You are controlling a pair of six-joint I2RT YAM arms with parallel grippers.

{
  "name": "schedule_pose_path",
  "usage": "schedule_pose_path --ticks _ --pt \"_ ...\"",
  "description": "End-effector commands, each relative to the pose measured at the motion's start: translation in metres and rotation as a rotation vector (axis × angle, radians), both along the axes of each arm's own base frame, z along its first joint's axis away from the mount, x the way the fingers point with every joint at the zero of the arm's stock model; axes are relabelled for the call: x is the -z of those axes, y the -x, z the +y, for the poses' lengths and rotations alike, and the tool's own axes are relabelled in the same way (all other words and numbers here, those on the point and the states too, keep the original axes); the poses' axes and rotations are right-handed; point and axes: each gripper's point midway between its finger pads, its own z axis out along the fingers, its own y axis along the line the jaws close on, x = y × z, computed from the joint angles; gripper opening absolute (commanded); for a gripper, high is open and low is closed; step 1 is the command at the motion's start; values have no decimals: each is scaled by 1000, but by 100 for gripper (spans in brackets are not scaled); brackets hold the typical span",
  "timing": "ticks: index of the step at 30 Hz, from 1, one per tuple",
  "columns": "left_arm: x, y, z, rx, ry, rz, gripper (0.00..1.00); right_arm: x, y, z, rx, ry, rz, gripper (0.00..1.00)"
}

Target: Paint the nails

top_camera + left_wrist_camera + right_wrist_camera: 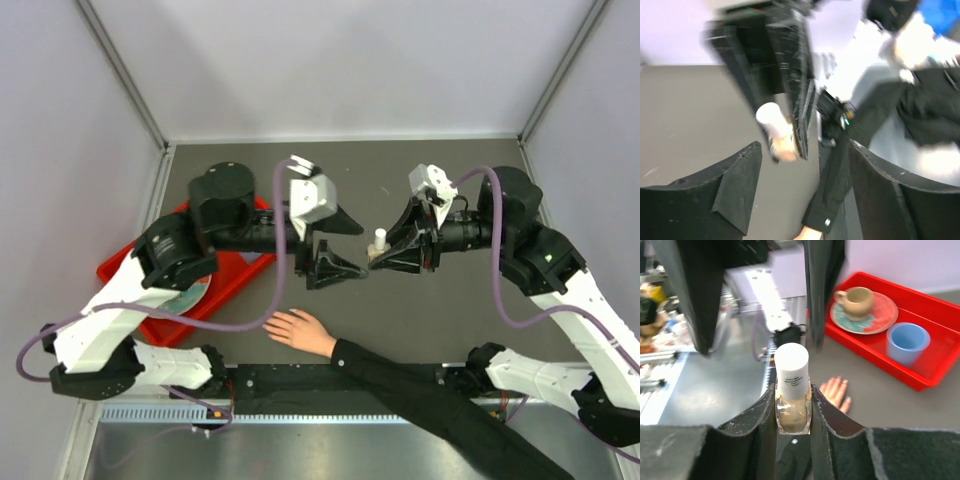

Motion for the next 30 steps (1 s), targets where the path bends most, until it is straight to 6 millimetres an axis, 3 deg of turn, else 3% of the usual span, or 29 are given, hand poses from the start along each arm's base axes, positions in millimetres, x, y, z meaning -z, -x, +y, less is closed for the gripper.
schedule_pose_path --ticks 1,2,3,5,10,11,12,17,22,30 --pt "-63 -31 24 -303 226 69 76 -6 -27 -10 202 9 -87 0" --pt "-56 -39 24 -360 193 109 76 -6 -31 -12 229 12 -96 0" --pt "-66 -56 35 -488 222 158 76 -6 -39 -15 283 21 -100 0" --pt "-64 -66 35 -558 194 219 72 -4 -45 -17 322 39 -95 0" --pt "-54 -71 16 -572 160 327 66 -9 -66 -24 444 52 -99 0" --pt "-43 -75 10 -574 145 341 65 -11 -67 -24 455 41 -105 0" --pt "-48 -75 5 -562 180 351 63 -10 -71 -25 477 42 -97 0" --pt "-41 -81 -9 -567 210 360 50 -12 -75 -28 520 37 -66 0" --pt "-46 -85 -17 -551 279 333 48 -14 -73 -29 519 37 -62 0" --pt "-25 -93 -40 -550 212 320 45 -18 -72 -27 515 19 -48 0"
